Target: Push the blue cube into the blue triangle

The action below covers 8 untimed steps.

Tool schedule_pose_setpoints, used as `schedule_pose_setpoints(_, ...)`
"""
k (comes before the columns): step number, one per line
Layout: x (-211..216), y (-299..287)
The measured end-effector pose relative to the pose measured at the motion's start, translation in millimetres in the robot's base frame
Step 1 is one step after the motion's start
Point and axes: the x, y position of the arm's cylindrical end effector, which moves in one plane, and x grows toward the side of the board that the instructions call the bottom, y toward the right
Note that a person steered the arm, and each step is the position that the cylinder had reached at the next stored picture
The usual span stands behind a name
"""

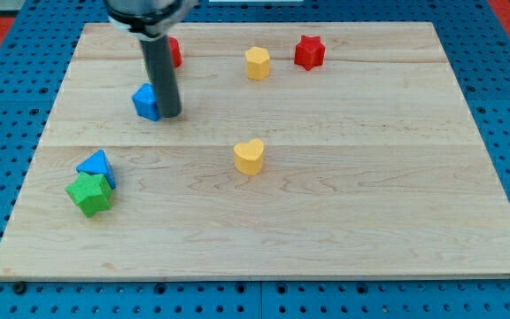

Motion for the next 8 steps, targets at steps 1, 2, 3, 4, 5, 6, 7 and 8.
schedule_pose_setpoints(1,-5.9,-11.8)
schedule_pose_setpoints(2,-45.2,-13.6)
schedule_pose_setpoints(3,-60.3,-45.0)
schedule_pose_setpoints(4,-21.1,-51.1)
schedule_pose_setpoints(5,16.6,-72.6)
schedule_pose_setpoints(6,0.7,-71.5)
schedule_pose_setpoints(7,7.8,-122.2)
schedule_pose_setpoints(8,37.8,-76.4)
